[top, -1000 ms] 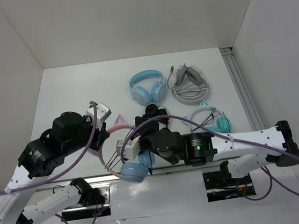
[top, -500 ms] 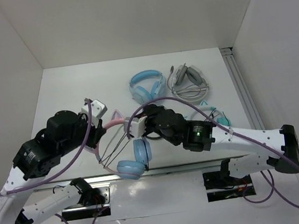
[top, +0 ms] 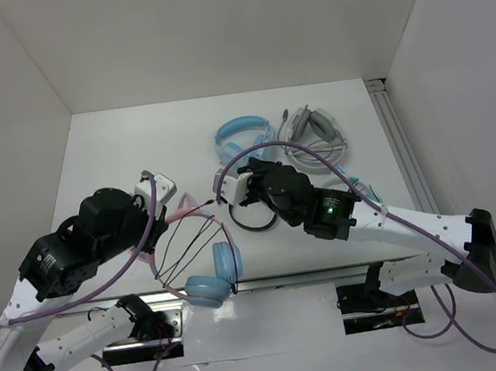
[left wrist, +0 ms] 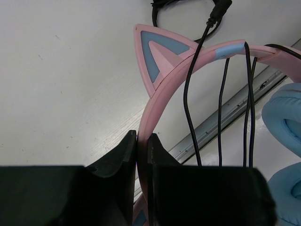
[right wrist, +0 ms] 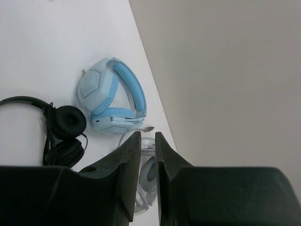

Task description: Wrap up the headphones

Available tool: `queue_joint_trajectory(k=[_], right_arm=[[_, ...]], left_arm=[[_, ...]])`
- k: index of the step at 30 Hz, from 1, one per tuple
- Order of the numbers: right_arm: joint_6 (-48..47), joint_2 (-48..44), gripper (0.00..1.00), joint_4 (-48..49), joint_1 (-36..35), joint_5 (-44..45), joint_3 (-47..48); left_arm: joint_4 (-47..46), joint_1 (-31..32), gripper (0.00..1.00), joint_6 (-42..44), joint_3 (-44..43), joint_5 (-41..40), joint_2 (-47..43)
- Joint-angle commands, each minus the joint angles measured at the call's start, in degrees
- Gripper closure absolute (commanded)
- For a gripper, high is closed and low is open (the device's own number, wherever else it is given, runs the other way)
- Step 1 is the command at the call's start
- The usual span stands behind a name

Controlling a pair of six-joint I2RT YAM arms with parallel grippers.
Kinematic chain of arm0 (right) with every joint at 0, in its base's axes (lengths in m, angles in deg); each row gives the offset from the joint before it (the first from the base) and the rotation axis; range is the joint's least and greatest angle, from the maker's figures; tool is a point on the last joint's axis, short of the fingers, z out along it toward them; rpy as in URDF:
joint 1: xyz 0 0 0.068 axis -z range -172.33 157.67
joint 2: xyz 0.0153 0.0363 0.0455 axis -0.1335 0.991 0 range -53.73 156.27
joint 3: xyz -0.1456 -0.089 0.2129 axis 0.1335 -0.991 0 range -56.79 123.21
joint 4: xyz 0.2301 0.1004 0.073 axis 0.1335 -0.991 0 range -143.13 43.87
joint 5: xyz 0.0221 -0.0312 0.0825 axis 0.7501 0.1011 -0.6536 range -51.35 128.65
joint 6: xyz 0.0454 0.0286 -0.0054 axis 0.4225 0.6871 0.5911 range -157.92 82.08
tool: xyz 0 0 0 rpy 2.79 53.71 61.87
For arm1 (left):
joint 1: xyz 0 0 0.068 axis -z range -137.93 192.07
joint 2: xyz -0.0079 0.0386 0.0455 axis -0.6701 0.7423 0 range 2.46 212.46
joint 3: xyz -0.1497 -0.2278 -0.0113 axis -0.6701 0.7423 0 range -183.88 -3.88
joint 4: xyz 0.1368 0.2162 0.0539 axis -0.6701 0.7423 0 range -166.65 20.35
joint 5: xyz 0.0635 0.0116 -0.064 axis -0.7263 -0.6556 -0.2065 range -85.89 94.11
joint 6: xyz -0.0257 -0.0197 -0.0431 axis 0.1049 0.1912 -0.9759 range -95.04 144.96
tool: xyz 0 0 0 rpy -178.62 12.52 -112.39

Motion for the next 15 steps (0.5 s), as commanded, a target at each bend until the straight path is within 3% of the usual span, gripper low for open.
queue_joint_trajectory(k=[1,15], right_arm=[[1.3,-1.3,0.74,6.7,2.4,0.2,-1.8],[11.2,-0.7,0.72,9.6,6.3,-2.9,-0.6]], left_arm=[[-3.2,0.1,1.0,-1.5,-1.2,-1.7,0.0],[-1.9,0.1,1.0,-5.3,-1.7,-17.1,4.1]])
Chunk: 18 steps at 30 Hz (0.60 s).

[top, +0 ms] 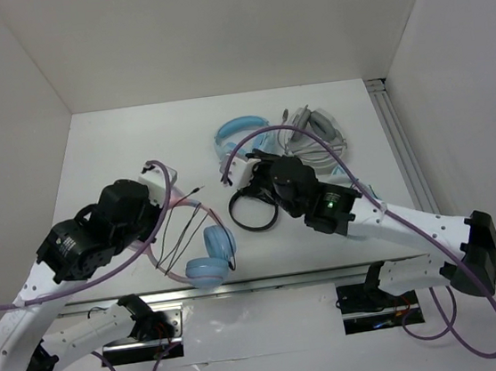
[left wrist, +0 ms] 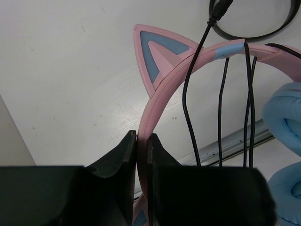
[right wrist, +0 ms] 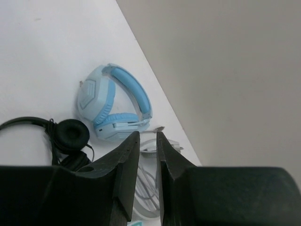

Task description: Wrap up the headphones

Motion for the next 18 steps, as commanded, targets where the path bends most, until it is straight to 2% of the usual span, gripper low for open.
queue_joint_trajectory(k=[1,10,14,16,18], right_arm=[[6.7,-0.7,0.72,2.8,1.9,-4.0,1.8],[19.2,-1.9,0.69,-1.4,1.9,-2.1,7.9],[25.7,-3.7,0.63,-5.4,0.4,3.1,10.1],[28.0,-5.5,0.55,-7.7,-1.3,5.0,10.6],[30.7,-6.8,0.43,-8.7,-4.7,9.4,10.6]], left_arm=[[-3.1,0.1,1.0,-3.7,-1.7,-5.0,-0.1],[-9.2,0.1,1.0,-5.9,1.3,-8.3,0.9],[-11.0,-3.8,1.0,-7.1,3.0,-10.0,3.7],[-12.9,-7.2,1.0,-7.1,3.8,-10.2,5.2],[-15.5,-10.5,1.0,-5.9,5.7,-6.3,6.5]])
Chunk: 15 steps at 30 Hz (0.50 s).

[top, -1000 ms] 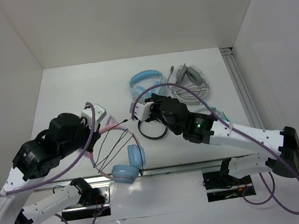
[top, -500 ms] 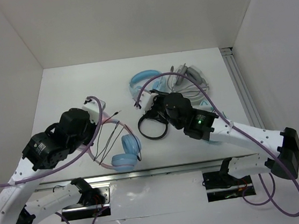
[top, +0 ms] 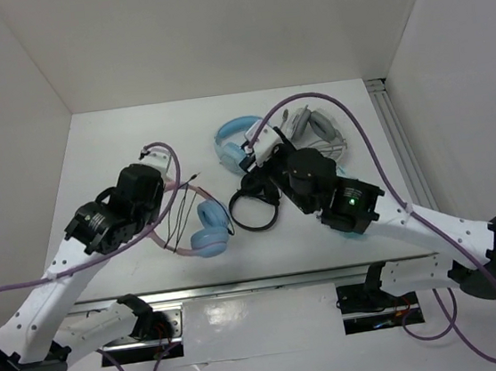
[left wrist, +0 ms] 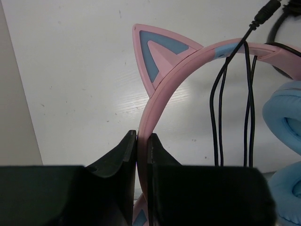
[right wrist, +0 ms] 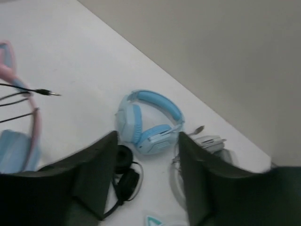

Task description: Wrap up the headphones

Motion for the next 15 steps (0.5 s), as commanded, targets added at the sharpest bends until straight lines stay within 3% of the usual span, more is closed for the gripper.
queue_joint_trajectory(k=[1,2,9,15], right_arm=[[7.2,-4.3,0.33,-4.6,-4.3,7.1,2.2],[7.8,-5.8,0.0,-5.3,-5.2,7.6,2.2],[13.5,-11.3,0.0,-7.0,-8.2,8.3,0.5],[15.2,-13.3,0.0,-8.1,-8.8,6.9,-1.7]], left_arm=[[-11.9,-7.6,1.0,-0.6,2.1,4.0,0.9],[-13.9,-9.3,1.0,0.4,3.5,6.2,0.9],[-24.0,-20.9,1.0,1.7,2.2,16.0,8.4],[-31.4,-26.3,1.0,-0.1,2.2,16.6,18.3]])
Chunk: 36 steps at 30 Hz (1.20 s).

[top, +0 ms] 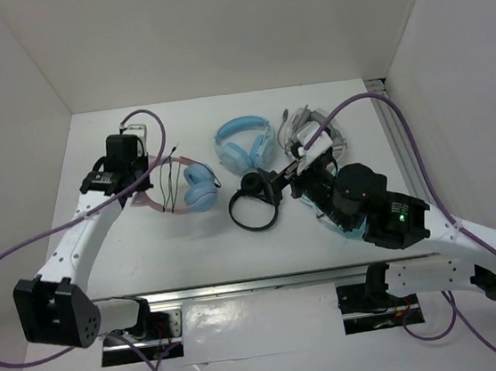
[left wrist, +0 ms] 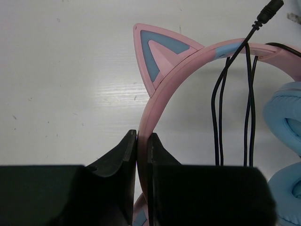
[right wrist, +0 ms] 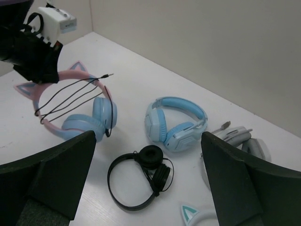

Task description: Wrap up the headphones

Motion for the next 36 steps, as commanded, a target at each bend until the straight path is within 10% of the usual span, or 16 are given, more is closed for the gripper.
queue_joint_trajectory(k=[1,26,36], right_arm=[[3.2,-0.9,0.0,-2.6,-0.4,0.9,-0.9],[8.6,-0.7,0.0,1.8,-2.0,-2.5,-9.8],[12.3,-1.5,0.0,1.2,-2.5,-3.0,-9.2]], left_arm=[[-11.1,-2.6,1.0,-2.2,-2.3,2.9,4.7],[-26.6,-13.4,0.98,-8.1,-21.2,5.1,45.0],[-24.8,-14.0,0.55,-11.8,-17.0,8.6,41.1]])
